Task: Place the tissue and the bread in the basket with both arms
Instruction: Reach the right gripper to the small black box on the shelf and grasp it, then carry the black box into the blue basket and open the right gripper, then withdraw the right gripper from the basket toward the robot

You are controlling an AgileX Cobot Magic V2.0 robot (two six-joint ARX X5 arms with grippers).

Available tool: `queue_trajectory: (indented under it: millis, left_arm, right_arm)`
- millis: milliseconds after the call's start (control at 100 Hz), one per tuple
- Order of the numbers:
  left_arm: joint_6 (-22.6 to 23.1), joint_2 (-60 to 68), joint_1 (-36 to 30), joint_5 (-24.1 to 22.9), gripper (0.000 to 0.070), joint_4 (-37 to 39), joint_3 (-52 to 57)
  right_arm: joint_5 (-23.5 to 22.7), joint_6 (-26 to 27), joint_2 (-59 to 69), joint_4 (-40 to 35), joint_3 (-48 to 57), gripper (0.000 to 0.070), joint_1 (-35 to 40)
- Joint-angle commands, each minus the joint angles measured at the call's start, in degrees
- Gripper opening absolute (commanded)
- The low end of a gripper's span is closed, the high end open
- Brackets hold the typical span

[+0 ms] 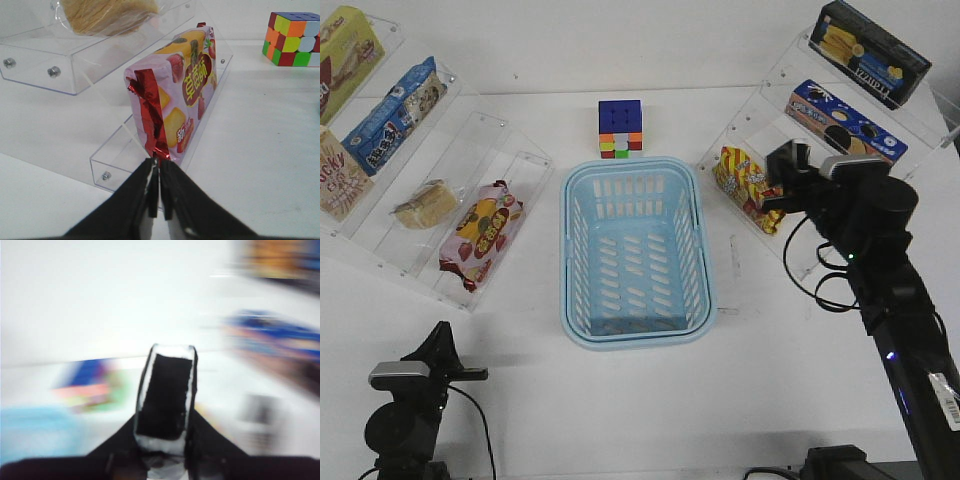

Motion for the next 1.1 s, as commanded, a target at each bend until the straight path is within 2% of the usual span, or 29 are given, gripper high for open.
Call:
queue_trajectory:
  millis: [0,90,180,220,300,350,500,530,580,650,750,870,970,1090]
  left_arm:
    - [-0.09,-0.11,-0.09,0.02,0.0001,0.63,-1.16]
    - [-0.09,-0.11,-0.09,0.04,0.0001,0.63,-1.16]
    - [-0.09,-0.11,-0.09,0.04,0.0001,0.63,-1.16]
    - [-0.09,-0.11,-0.09,0.02,0.0001,0.63,-1.16]
    - [-0.09,-0.11,-0.09,0.04,0.0001,0.63,-1.16]
    - [-0.09,-0.11,-0.09,0.02,0.0001,0.66,-1.16]
    - [-0.46,-0.11,-0.09,0.04,0.0001,0.68,-1.16]
    - [-1.4,-0.11,-0.09,0.04,0.0001,0.76,-1.14]
    - [-4.33,-0.11,-0.09,0.07,0.0001,0.74,-1.11]
    - [-9.44,-0.11,-0.09,0.07,0.0001,0.74,-1.03]
    - [-18.91,-0.11,-0.09,0.07,0.0,0.72,-0.7]
    - [-27.61,-0.11,-0.09,0.07,0.0,1.2,0.59]
    - [-28.83,0.07,-0.09,1.01,0.0,0.61,4.04]
    - [-27.85,3.08,-0.09,2.03,0.0001,-1.77,11.08]
  right_arm:
    - [-4.44,-0.15,1.38,-0.31,0.59,0.0001,5.09]
    - [-4.2,-4.02,2.82,-1.11,0.52,0.0001,13.07]
    - [-1.42,-7.15,5.46,-1.95,0.52,0.0025,19.41]
    - [-0.22,-8.28,6.75,-2.23,0.52,0.0116,21.38]
    - [1.49,-8.61,8.48,-2.47,0.52,0.0357,24.04]
    - [1.68,-8.59,8.63,-2.34,0.52,0.0405,24.76]
    - [2.4,-8.11,6.73,-1.05,1.03,0.04,24.52]
    - [3.3,-7.82,5.77,-1.11,1.03,0.038,24.04]
    - [5.29,-7.56,3.87,-1.79,1.03,0.0261,22.75]
    - [8.61,-7.67,0.79,-4.39,0.96,0.0,20.48]
    - [13.11,-7.67,-3.89,-6.49,-1.01,0.0004,18.21]
    - [16.26,-7.67,-13.14,1.33,-11.58,0.0003,17.2]
    - [16.85,-7.89,-22.56,13.16,-24.76,0.0003,17.05]
    - [23.58,-7.8,-29.99,21.14,-36.48,0.0003,17.07]
